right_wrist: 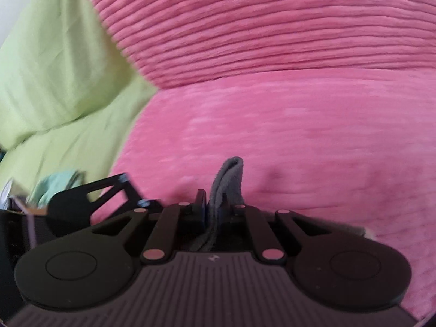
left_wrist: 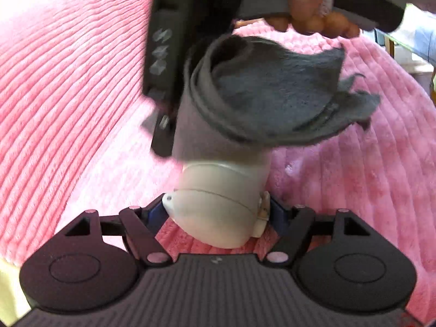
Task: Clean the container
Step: 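Wrap the cloth around the bottle body and rub it with the right gripper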
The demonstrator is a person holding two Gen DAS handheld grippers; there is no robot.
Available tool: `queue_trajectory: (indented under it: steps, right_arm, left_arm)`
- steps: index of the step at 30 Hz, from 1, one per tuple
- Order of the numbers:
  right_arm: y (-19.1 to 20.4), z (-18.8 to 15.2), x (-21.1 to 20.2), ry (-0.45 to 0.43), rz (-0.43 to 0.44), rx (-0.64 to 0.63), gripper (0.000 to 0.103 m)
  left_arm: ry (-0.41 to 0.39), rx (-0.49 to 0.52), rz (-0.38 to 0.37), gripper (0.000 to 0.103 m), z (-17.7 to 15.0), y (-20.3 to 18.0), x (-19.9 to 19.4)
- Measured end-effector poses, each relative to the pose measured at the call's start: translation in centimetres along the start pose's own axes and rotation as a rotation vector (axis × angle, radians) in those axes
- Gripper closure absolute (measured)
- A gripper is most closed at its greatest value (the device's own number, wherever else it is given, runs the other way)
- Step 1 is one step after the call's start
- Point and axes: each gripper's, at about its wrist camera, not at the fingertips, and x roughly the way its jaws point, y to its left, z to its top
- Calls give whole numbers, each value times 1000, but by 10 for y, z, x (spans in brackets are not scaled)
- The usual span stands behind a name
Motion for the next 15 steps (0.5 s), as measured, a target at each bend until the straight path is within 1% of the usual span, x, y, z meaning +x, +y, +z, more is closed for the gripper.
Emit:
queue_trajectory:
  steps: [3,4,5,6,8,9,11,12,13,14,15]
  right_arm:
    - [-6,-10,-24,-109,-34,10,97]
    - [-8,-16,-35,-152,-2,14,97]
    - [-10,-21,-44,-183,57,26,98]
    - [-13,-25,-49,-189,113,56,98]
    - [-15,-28,-54,-172,204,108,98]
    - [-14,-26,-53,-149,223,114,98]
    - [-11,-23,-52,-121,212,96,98]
    - [-10,-21,-52,-107,206,87,98]
    - [-10,-21,-50,-94,183,88,98]
    - [-13,-23,-48,-79,162,99,98]
    - [-16,-25,-44,-61,158,123,98]
  left_arm:
    - [-4,18,-2,28,0,1,1]
    - [-6,25,-3,28,0,1,1]
    - [-7,31,-3,28,0,1,1]
    - [-9,37,-4,28,0,1,2]
    - [-7,58,16,29,1,-4,1]
    - [-6,76,35,29,1,-9,-1]
    - [-4,111,72,29,3,-19,-4]
    - [1,110,75,29,3,-20,-6]
    - [11,89,70,29,4,-18,-6]
    - [20,48,48,29,4,-12,-5]
    - [29,7,27,29,5,-6,-4]
